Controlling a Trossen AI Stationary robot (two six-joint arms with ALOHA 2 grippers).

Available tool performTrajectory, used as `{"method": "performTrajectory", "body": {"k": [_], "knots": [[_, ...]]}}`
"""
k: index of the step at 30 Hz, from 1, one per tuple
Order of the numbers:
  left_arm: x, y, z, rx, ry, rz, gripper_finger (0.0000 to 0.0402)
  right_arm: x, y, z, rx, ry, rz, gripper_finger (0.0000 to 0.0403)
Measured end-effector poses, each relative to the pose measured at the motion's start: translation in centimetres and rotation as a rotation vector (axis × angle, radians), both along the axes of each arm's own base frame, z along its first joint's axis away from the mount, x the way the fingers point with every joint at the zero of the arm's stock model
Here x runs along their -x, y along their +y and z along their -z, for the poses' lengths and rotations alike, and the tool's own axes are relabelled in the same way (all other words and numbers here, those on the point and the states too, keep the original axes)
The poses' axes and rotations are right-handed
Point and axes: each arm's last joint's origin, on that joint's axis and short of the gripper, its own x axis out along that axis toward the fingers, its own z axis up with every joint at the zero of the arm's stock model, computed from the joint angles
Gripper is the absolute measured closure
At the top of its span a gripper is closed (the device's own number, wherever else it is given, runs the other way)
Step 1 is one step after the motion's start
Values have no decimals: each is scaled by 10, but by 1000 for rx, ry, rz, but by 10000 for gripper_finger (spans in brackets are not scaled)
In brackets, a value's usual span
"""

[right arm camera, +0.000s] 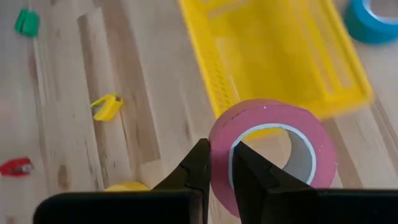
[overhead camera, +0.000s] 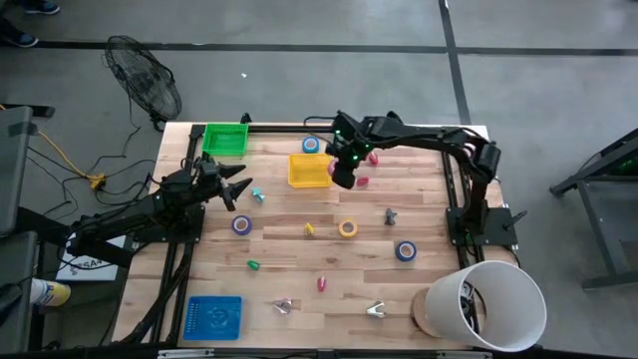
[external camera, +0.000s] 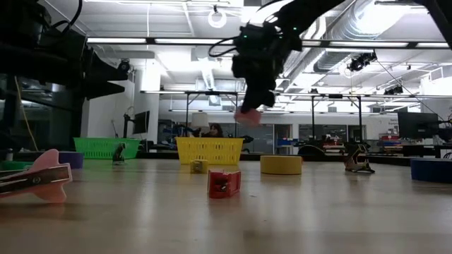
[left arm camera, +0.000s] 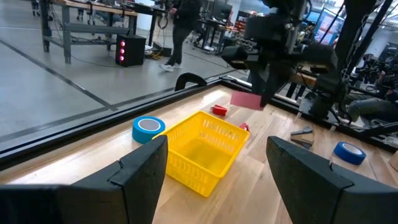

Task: Pick and place Stapler, Stapler remover, tape
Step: Put the pink tape into the yellow bin

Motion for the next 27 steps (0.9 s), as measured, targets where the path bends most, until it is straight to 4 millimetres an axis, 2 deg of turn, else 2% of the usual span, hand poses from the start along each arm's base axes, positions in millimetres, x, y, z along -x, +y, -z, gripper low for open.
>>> {"method": "performTrajectory", "body": {"k": [4,9,18,27], "knots": [[0,0,0,0,0,0,133,-20,5,4,63,-5,-79,365],[0,0,0,0,0,0,133,-41,3,8,105,18,-54,365],[0,0,0,0,0,-1,133,-59,-9,26,11,128,258,364],[0,0,0,0,0,0,133,-70,-12,47,-64,126,390,364]]}}
